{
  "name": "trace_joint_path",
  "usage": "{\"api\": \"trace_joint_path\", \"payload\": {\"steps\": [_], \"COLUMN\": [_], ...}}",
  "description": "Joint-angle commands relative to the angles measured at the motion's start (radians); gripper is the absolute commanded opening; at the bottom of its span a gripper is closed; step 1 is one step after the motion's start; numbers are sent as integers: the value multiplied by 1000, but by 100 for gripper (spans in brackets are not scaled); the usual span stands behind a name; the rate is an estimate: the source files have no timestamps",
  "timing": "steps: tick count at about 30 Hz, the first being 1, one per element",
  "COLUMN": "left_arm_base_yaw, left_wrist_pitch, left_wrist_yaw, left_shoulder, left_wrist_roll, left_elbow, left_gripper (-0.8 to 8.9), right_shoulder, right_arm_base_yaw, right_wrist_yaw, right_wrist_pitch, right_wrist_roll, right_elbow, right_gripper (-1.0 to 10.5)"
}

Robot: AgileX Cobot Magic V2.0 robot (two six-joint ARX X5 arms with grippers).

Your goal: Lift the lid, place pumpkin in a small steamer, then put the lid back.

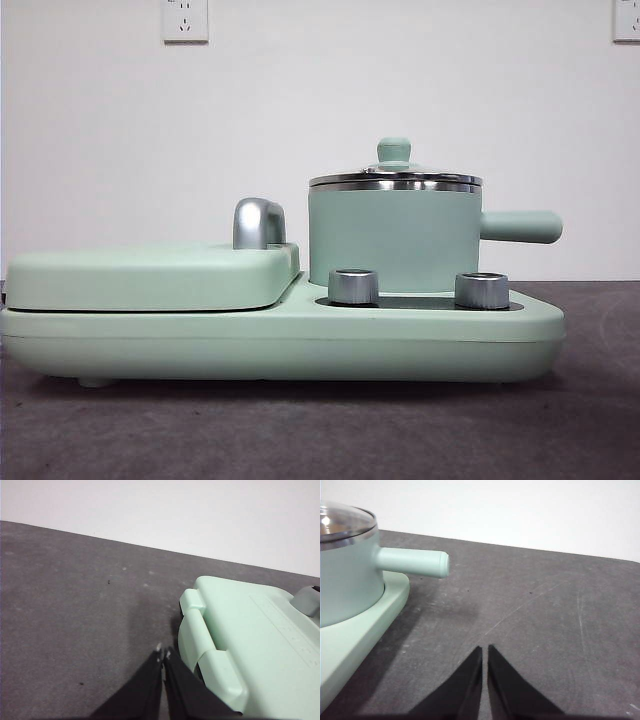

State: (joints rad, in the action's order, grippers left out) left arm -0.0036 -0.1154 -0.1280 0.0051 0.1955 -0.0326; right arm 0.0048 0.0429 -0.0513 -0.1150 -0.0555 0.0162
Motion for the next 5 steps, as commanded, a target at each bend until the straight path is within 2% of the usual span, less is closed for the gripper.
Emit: {"api": "trace_joint_path", "payload": {"steps": [1,5], "left_arm_base_yaw": [3,3], "left_wrist_pitch": [10,10], "left_wrist_yaw": [4,4], "left_shoulder": [-2,-2], "left_wrist_roll": [0,0], "left_elbow": [19,19], "left_gripper": [7,7], "right_shoulder": [-1,-1], "right_arm_base_yaw": [0,0], "right_wrist_yaw": [0,0], "right_wrist_pitch": [11,11], "right_wrist_roll": [-2,-2], "right_elbow": [-5,-5], "right_gripper": [15,15]}}
